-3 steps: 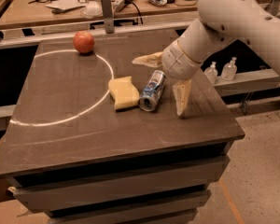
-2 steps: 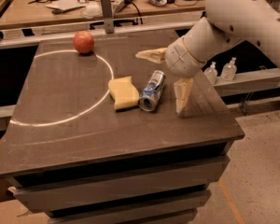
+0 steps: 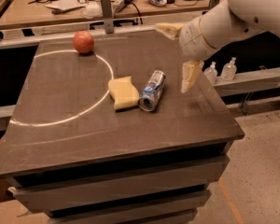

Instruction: Knock redbull can over

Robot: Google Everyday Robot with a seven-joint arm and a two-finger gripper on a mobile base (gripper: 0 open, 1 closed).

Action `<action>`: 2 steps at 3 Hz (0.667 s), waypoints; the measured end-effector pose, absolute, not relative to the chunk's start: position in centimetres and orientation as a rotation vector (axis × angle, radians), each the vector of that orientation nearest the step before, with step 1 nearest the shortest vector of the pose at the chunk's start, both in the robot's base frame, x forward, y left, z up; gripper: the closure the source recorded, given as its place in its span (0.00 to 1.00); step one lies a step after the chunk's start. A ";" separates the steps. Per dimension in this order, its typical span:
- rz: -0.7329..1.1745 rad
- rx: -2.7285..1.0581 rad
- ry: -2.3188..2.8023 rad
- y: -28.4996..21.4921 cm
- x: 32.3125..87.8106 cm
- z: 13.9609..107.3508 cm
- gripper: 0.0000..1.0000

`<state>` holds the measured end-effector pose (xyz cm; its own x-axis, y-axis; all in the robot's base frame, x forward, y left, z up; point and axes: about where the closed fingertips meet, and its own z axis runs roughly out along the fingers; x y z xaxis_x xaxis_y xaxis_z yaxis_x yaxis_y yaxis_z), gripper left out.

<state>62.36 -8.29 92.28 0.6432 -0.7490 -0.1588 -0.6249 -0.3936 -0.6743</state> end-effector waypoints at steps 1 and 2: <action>-0.408 -2.012 1.230 -12.0 64.4 94.4 0.00; -0.383 -2.024 1.215 -11.4 64.1 94.2 0.00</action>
Offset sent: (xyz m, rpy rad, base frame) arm 0.0140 -0.0292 0.0158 -0.0172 -0.0670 -0.1464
